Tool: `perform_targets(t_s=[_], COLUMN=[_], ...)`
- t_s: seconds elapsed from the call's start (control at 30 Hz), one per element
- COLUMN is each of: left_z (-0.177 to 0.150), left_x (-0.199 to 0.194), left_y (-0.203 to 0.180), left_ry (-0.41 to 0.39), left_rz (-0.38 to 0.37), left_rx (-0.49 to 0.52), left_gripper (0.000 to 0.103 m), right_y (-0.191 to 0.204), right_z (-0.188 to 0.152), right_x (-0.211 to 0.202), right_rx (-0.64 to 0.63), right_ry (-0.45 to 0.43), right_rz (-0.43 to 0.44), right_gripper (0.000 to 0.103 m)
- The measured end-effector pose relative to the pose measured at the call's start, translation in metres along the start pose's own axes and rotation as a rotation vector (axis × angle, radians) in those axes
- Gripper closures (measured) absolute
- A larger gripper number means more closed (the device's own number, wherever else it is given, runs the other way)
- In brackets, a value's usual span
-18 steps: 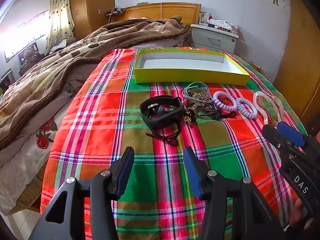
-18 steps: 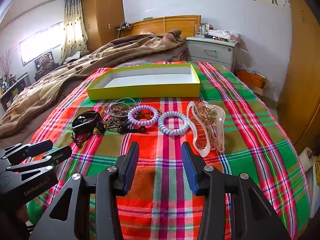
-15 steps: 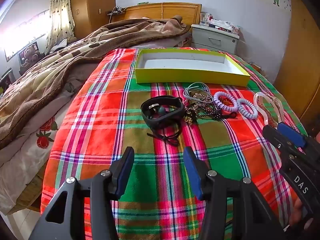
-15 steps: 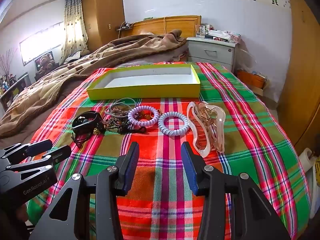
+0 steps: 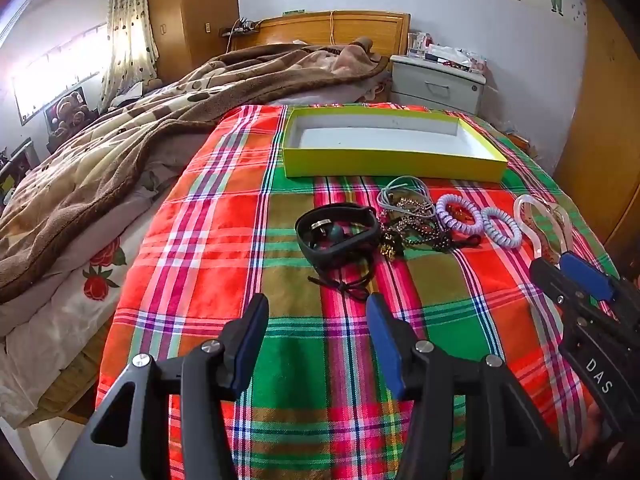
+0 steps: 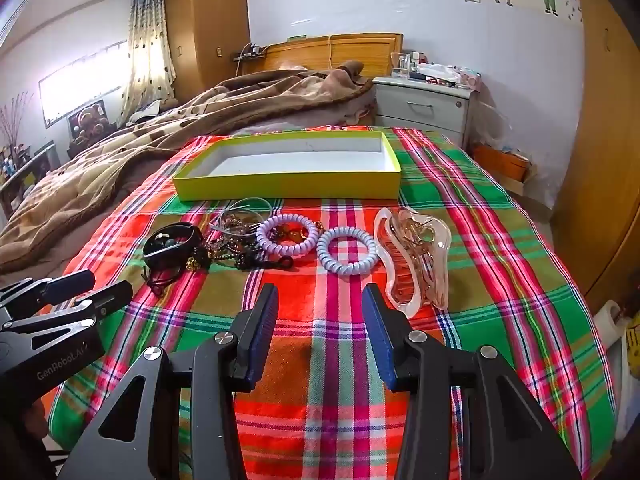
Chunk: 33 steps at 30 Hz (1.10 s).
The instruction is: Organize jewelry
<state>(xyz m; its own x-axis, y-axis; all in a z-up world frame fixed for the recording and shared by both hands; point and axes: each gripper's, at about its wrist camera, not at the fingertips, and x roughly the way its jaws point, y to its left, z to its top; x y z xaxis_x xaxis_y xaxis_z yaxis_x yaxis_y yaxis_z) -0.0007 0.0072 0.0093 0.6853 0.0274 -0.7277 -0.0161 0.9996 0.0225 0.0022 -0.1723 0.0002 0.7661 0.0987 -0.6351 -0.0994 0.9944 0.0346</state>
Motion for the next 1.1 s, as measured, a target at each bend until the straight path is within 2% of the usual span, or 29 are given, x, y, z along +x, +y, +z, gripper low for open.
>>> perform_targets(t_s=[1.1], left_z=[-0.0007], left_x=[-0.0012], left_y=[0.0003], left_ry=[0.006], left_rz=[0.000], left_rx=[-0.001], left_gripper=[0.050], right_y=[0.0000], right_z=[0.0008], right_x=[-0.0025], right_rx=[0.000], right_ry=[0.001], right_rz=[-0.003], right_gripper=[0.059])
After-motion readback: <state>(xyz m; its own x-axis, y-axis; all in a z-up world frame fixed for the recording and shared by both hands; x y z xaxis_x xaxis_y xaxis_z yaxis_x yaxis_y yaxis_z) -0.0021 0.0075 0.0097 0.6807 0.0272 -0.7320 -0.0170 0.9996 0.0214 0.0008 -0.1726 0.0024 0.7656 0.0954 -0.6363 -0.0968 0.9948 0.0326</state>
